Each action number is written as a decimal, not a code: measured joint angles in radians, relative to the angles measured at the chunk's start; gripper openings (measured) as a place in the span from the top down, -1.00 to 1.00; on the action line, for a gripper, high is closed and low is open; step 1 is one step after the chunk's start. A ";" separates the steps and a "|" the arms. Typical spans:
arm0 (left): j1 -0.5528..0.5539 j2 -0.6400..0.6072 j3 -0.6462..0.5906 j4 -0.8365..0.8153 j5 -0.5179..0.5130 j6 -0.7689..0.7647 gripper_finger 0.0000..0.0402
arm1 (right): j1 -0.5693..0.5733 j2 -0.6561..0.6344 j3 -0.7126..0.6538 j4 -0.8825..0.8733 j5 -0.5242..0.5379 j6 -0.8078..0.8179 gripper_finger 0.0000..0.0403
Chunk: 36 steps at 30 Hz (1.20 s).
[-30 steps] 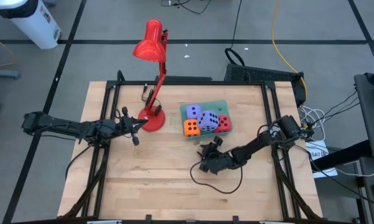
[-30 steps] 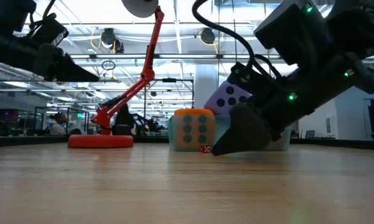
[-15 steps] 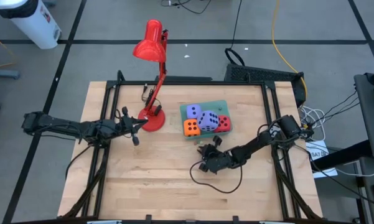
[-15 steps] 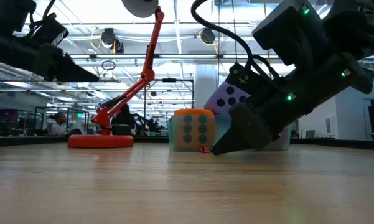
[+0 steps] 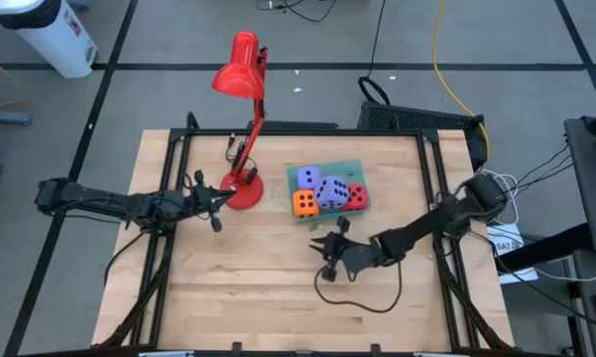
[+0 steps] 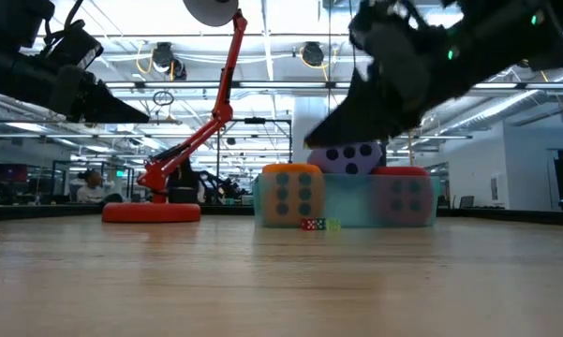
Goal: Pick & Place Dice
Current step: Put the small yellow dice into the bin
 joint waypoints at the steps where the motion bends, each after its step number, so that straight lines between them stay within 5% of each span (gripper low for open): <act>1: 0.000 0.000 0.000 0.000 0.000 0.000 0.87 | 0.003 -0.018 0.000 -0.001 0.000 -0.017 0.78; 14: 0.000 0.000 0.000 0.000 0.000 0.000 0.87 | -0.064 -0.393 0.000 -0.067 0.014 -0.294 0.78; 23: 0.000 0.000 0.000 0.000 0.000 0.000 0.87 | -0.298 -0.652 0.000 -0.549 0.080 -0.060 0.78; 28: 0.000 0.000 0.000 0.002 0.000 0.000 0.87 | -0.439 -0.670 0.000 -0.744 -0.030 0.067 0.78; 36: -0.008 -0.002 -0.002 0.052 0.040 -0.106 0.87 | -0.619 -0.563 0.000 -0.786 -0.276 0.084 0.78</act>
